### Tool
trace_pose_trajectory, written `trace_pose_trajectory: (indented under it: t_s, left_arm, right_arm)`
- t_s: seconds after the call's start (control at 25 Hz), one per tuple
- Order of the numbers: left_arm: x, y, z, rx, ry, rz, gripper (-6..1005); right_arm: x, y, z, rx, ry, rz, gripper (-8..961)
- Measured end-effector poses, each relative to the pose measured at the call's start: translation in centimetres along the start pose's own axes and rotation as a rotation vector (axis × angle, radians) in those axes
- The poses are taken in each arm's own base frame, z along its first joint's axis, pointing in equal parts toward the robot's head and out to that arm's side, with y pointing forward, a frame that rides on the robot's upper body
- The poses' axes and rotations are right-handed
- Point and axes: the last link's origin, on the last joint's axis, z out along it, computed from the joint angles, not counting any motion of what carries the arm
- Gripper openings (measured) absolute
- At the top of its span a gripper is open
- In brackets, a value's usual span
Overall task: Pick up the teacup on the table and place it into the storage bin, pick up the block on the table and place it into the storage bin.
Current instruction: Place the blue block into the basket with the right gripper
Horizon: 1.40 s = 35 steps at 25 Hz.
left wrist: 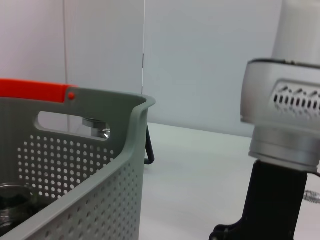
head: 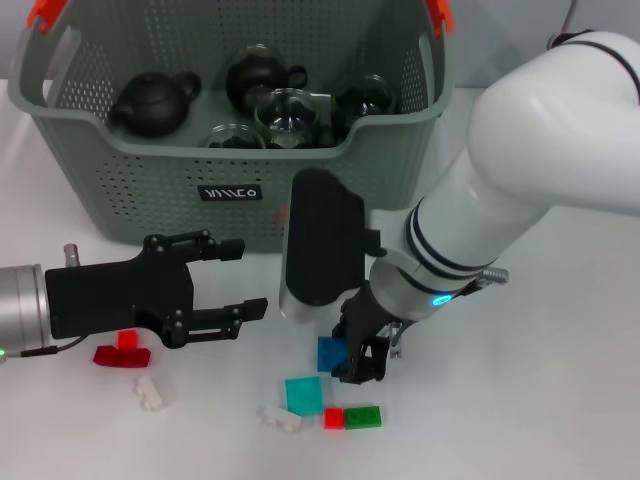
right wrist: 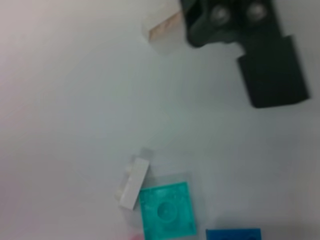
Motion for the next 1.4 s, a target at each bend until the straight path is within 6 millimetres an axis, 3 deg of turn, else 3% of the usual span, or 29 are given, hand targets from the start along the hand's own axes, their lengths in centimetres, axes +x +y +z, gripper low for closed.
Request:
trace_pose_trajectory:
  t_s: [0.16, 0.4, 0.68, 0.92, 1.12, 1.24, 1.4]
  left_arm:
    - [0.0, 0.0, -0.3, 0.008, 0.007, -0.004, 753]
    - [-0.1, 0.0, -0.5, 0.017, 0.011, -0.002, 753]
    - [-0.1, 0.0, -0.6, 0.017, 0.004, 0.002, 753]
    - [0.0, -0.2, -0.6, 0.017, 0.005, 0.009, 753]
    - [0.1, -0.3, -0.6, 0.018, 0.008, 0.013, 753]
    - [0.2, -0.3, -0.6, 0.016, 0.01, 0.015, 752]
    - [0.2, -0.2, -0.5, 0.014, 0.012, 0.014, 752]
  right_arm:
    - [0.3, -0.3, -1.1, -0.004, -0.019, 0.034, 428]
    - [1.1, -0.8, -4.5, 0.024, -0.083, 0.087, 433]
    - [1.3, -0.4, -9.7, 0.063, -0.193, 0.115, 439]
    - [-0.6, -0.6, -15.6, 0.163, -0.318, 0.075, 444]
    - [-2.4, -2.9, -18.8, 0.284, -0.418, 0.063, 448]
    - [-3.1, -4.6, -19.6, 0.357, -0.456, 0.069, 450]
    - [-3.6, -7.5, -19.1, 0.422, -0.463, 0.113, 454]
